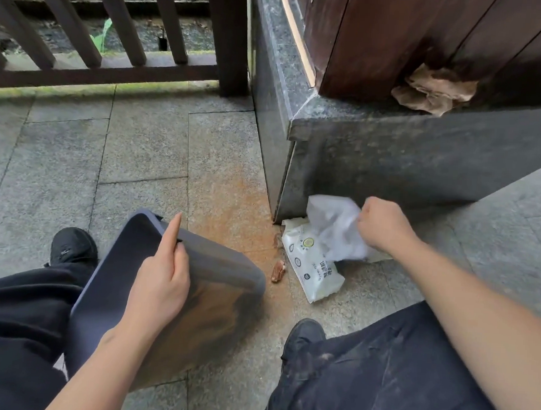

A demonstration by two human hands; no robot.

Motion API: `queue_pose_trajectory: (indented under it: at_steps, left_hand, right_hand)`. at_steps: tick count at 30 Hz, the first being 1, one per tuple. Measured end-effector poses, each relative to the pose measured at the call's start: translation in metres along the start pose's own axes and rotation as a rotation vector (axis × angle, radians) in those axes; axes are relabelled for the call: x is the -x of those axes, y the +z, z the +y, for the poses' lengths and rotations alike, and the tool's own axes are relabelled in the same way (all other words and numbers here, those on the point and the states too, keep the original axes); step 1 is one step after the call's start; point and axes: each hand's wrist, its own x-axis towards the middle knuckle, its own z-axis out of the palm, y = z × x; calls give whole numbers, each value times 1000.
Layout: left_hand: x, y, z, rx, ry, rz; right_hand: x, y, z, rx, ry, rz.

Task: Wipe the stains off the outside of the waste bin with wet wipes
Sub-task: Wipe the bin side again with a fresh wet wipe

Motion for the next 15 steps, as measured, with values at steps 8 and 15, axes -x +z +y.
queue_pose_trajectory:
  at_steps: [8, 15]
  left_hand:
    - [1, 2, 4, -9, -10, -23]
    - [6, -1, 6, -7, -23, -39]
  right_hand:
    - [-24, -87, -19, -399, -114, 478]
    - [-8, -66, -17, -163, -106, 350]
